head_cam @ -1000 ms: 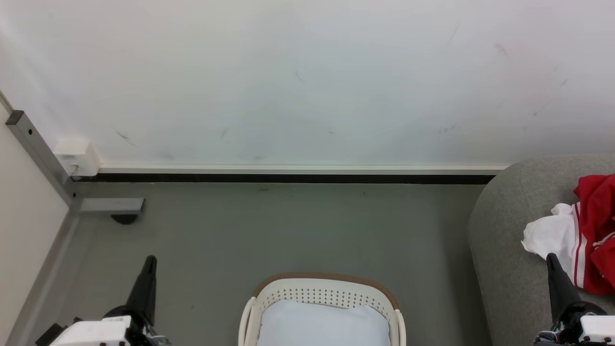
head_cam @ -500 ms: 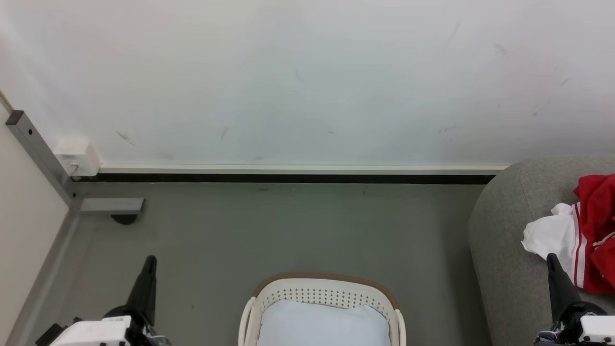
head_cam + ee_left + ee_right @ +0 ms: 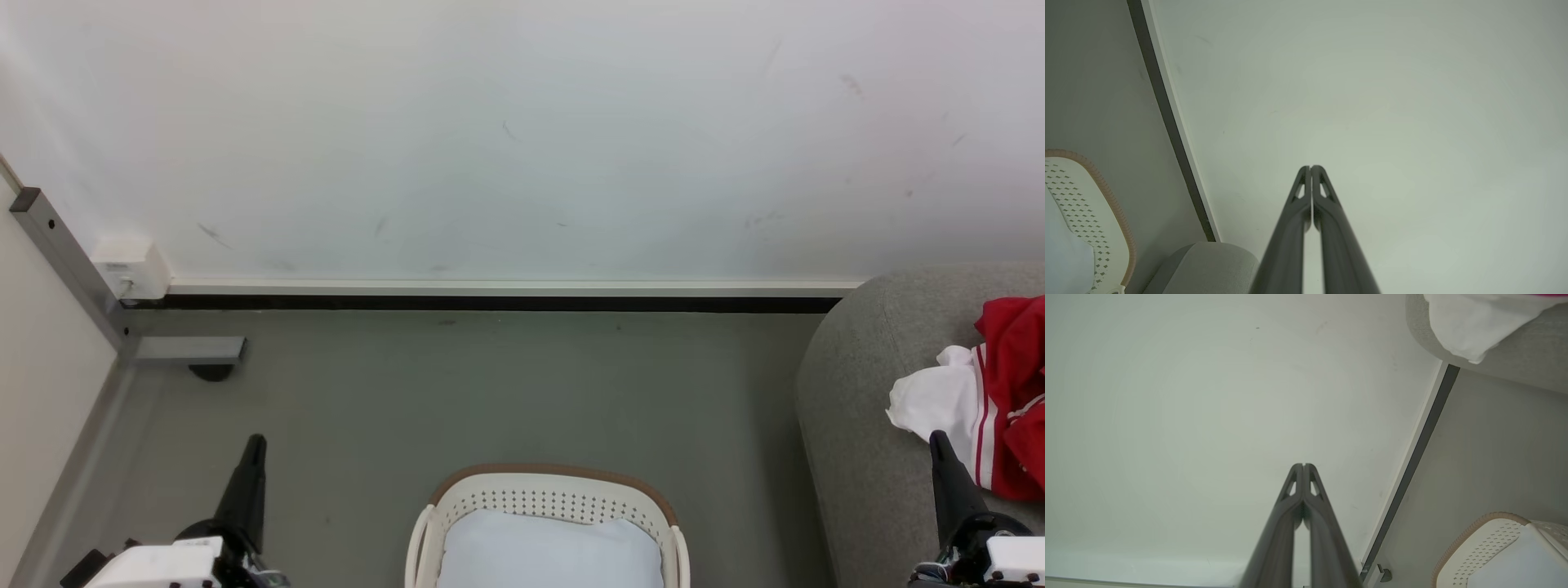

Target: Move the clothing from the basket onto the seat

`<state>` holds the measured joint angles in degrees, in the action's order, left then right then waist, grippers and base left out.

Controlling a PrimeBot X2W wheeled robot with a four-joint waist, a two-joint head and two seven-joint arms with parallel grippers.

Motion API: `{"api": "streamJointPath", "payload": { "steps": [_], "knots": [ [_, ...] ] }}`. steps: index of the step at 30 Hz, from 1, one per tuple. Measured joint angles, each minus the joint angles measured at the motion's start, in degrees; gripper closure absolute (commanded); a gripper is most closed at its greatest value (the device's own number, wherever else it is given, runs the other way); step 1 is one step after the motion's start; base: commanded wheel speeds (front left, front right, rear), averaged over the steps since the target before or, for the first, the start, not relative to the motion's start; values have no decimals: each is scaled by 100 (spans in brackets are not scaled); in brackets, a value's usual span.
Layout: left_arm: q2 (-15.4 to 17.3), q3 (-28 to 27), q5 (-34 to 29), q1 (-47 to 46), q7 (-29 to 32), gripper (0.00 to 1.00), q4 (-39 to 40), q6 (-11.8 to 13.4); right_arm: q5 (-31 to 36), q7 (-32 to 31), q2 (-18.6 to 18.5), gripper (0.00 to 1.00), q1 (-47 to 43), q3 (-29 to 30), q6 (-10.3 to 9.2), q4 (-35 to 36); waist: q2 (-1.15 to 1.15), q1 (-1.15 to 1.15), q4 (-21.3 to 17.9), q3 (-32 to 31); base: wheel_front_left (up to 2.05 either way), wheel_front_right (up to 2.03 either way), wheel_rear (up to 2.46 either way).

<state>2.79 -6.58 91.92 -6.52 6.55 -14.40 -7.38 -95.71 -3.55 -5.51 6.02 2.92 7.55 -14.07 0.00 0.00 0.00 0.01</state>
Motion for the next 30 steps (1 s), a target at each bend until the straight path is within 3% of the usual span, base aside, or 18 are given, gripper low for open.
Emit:
{"api": "streamJointPath", "payload": {
  "steps": [30],
  "knots": [
    [0,0,0,0,0,100,-1,0,33,-44,25,100,2,40,0,-5,0,0,0,0,0,0,0]
  ]
}}
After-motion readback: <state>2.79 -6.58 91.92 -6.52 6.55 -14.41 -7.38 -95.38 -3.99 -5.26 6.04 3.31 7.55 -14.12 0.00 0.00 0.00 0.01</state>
